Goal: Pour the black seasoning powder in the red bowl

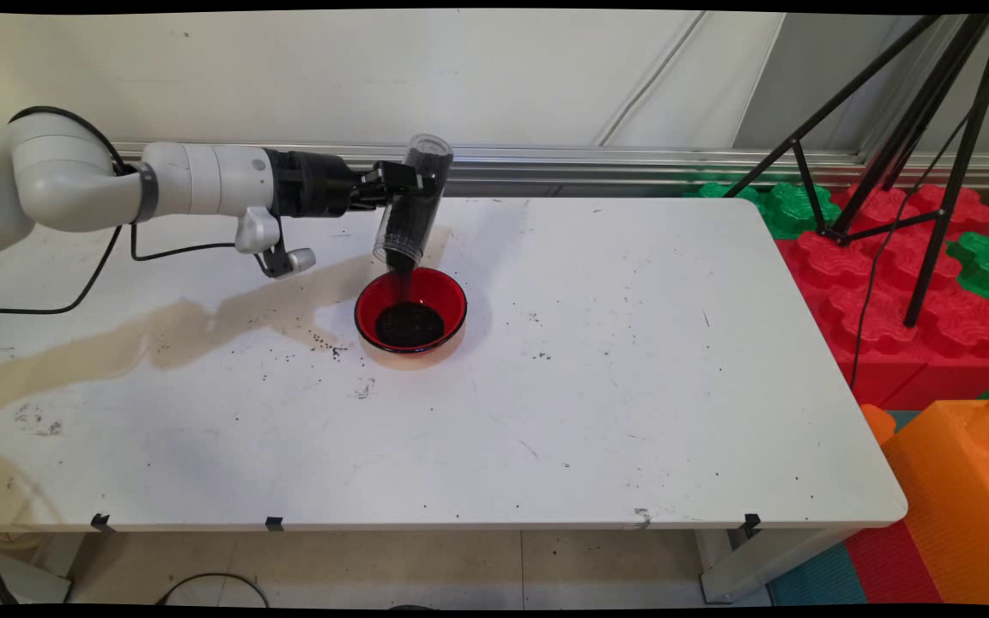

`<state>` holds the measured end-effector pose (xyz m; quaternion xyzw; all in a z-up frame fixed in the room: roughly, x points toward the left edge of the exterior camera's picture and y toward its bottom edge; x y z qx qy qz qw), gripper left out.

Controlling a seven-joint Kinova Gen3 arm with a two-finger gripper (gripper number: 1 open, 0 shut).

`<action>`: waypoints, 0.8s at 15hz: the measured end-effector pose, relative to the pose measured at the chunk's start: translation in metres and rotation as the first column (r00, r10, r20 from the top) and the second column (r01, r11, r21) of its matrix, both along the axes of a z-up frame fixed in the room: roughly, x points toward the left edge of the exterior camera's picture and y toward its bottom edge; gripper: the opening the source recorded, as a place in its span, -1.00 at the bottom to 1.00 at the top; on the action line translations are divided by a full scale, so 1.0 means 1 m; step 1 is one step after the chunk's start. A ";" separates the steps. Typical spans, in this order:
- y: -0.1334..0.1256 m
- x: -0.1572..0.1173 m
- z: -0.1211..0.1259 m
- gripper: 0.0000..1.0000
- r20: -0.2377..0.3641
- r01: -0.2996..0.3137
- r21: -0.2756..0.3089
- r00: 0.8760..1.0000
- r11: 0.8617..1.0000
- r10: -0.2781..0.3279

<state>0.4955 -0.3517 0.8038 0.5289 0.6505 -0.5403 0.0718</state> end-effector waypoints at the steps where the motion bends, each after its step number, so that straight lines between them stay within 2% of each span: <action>1: 0.000 0.000 0.000 -1.00 0.002 0.002 -0.004 1.000 1.000 -0.002; 12: 0.002 -0.001 0.003 -1.00 0.017 0.014 -0.028 1.000 1.000 -0.014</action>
